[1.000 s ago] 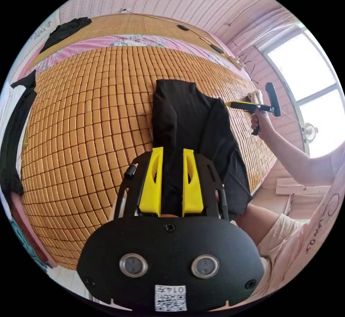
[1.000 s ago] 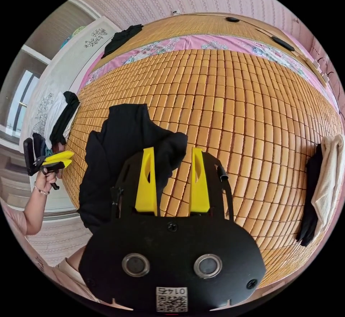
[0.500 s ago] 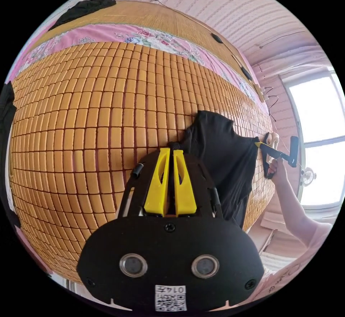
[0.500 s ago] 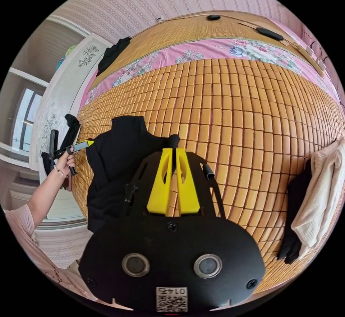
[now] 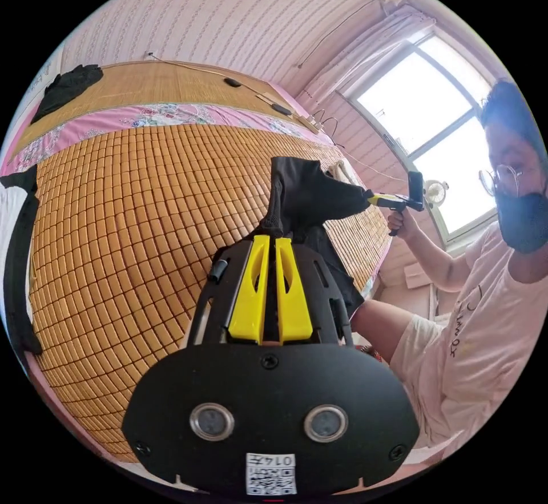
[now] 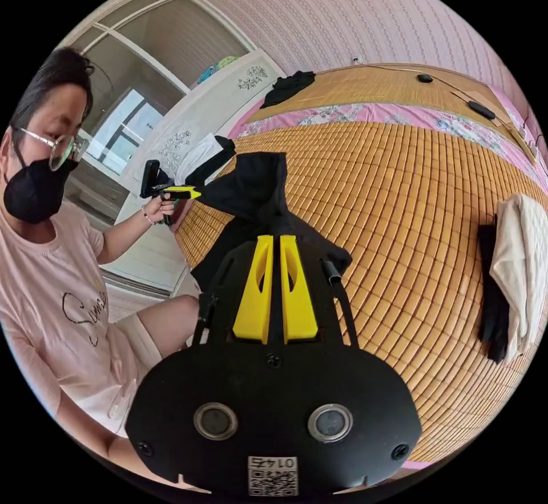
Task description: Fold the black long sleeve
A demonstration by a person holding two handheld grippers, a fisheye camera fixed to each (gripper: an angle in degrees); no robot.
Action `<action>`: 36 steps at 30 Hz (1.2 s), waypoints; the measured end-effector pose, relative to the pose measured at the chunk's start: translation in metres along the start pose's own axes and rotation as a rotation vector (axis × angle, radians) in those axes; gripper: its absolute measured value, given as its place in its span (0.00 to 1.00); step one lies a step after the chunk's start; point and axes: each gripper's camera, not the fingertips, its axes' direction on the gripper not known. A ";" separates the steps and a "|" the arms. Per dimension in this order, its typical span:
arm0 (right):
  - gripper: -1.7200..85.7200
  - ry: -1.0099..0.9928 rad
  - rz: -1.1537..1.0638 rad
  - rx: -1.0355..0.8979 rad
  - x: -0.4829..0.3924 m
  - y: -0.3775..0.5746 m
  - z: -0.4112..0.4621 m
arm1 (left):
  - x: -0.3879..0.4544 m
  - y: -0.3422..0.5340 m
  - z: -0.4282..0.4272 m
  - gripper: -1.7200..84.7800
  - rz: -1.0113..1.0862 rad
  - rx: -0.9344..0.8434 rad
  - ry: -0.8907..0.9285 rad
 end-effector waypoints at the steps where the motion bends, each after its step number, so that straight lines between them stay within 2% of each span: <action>1: 0.03 0.005 0.023 -0.061 -0.009 0.026 0.003 | 0.006 0.016 -0.001 0.01 0.004 -0.027 -0.007; 5: 0.04 -0.008 0.246 -0.269 -0.009 0.119 0.055 | 0.013 0.129 0.032 0.01 -0.160 -0.166 0.020; 9: 0.04 0.100 0.290 -0.381 -0.011 0.164 0.100 | 0.002 0.198 0.081 0.01 -0.309 -0.233 -0.049; 16: 0.07 0.180 0.158 -0.301 -0.033 0.184 0.097 | 0.032 0.227 0.078 0.06 -0.174 -0.143 -0.156; 19: 0.08 0.310 0.116 -0.289 -0.057 0.197 0.094 | 0.058 0.239 0.060 0.08 -0.150 -0.104 -0.227; 22: 0.08 0.437 0.051 -0.191 -0.101 0.199 0.090 | 0.113 0.243 0.051 0.08 -0.037 -0.086 -0.285; 25: 0.09 0.351 -0.036 -0.081 -0.145 0.189 0.108 | 0.165 0.236 0.070 0.11 0.042 -0.051 -0.308; 28: 0.12 0.315 -0.042 -0.103 -0.161 0.173 0.154 | 0.181 0.223 0.109 0.12 0.024 -0.035 -0.263; 31: 0.09 0.324 0.039 -0.183 -0.154 0.163 0.200 | 0.174 0.215 0.156 0.07 -0.035 -0.120 -0.226; 32: 0.06 0.316 0.067 -0.206 -0.150 0.163 0.210 | 0.172 0.219 0.169 0.03 -0.045 -0.156 -0.245; 34: 0.03 0.286 0.087 -0.210 -0.151 0.165 0.208 | 0.173 0.227 0.175 0.02 -0.040 -0.204 -0.273; 36: 0.03 0.189 0.065 -0.188 -0.162 0.172 0.193 | 0.187 0.245 0.159 0.01 0.002 -0.205 -0.224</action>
